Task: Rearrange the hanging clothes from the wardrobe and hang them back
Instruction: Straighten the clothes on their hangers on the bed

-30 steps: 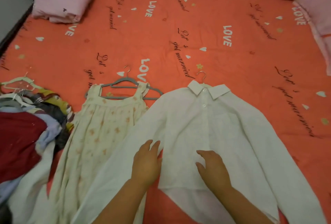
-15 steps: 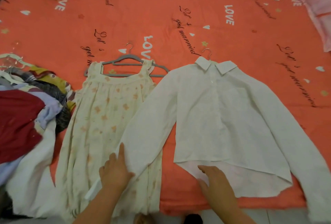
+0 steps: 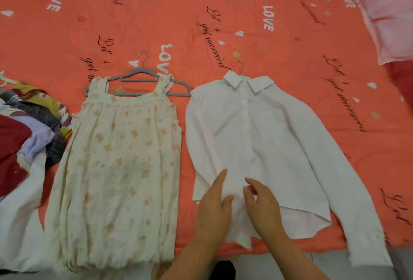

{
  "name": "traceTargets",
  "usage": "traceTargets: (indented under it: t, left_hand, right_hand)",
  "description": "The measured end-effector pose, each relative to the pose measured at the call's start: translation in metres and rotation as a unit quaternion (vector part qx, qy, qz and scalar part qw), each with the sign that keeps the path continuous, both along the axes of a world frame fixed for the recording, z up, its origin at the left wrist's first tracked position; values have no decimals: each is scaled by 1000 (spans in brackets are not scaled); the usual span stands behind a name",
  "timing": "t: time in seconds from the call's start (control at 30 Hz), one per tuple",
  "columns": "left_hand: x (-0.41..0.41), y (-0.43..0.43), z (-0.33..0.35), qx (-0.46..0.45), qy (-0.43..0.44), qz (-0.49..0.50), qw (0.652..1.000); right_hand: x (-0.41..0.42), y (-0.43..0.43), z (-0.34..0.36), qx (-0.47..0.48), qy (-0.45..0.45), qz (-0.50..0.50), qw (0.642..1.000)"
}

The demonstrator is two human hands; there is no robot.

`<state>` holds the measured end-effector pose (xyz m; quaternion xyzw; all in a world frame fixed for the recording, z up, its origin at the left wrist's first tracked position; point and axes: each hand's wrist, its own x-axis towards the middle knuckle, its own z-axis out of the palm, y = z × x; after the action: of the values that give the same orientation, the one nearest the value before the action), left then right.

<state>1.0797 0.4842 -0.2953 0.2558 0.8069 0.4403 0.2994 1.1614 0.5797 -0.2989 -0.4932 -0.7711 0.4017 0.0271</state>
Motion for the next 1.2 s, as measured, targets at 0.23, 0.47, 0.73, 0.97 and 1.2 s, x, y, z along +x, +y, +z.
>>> traceTargets:
  t: [0.23, 0.47, 0.73, 0.97, 1.2]
  left_hand:
    - [-1, -1, -19, -277, -27, -110, 954]
    - [-30, -27, 25, -304, 80, -85, 946]
    - [-69, -79, 92, -287, 156, -14, 945]
    - [-110, -177, 124, -294, 196, 24, 935]
    - [-166, -310, 135, -295, 235, 27, 926]
  right_hand:
    - [38, 27, -2, -32, -79, 32, 996]
    - [18, 14, 25, -48, -75, 128, 988]
    - [-45, -22, 77, 2, -37, 260, 965]
    - [-102, -106, 107, 69, -8, 341, 937]
    - [-164, -228, 123, 114, -41, 389, 913]
